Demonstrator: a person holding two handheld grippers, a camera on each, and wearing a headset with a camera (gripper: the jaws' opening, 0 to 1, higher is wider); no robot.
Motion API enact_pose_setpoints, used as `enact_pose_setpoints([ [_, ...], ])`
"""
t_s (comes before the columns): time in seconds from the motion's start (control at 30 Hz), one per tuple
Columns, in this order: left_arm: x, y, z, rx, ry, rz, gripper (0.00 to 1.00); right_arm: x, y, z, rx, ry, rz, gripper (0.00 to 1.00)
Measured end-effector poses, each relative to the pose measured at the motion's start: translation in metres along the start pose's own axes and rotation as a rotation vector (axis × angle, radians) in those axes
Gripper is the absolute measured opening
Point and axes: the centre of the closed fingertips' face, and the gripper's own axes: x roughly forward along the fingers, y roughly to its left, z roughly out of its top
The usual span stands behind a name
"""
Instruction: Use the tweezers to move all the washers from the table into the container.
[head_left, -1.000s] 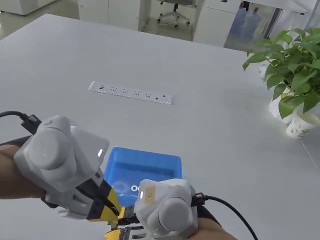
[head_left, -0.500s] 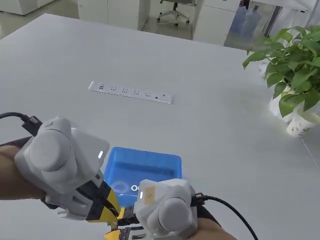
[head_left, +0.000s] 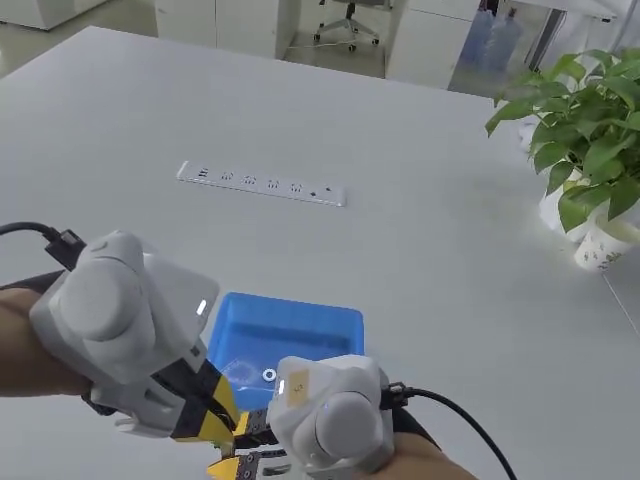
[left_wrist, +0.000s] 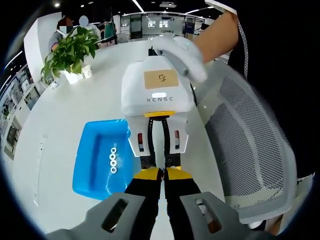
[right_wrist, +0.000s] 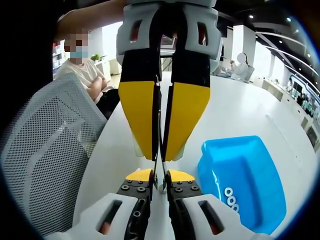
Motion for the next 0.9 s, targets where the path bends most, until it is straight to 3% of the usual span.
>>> enact_pose_setpoints([
  [0.9, 0.0016, 0.0006, 0.0020, -0.004, -0.021, -0.003, 0.05, 0.0007, 0.0002, -0.0032, 0.005, 0.003, 0.003, 0.10],
])
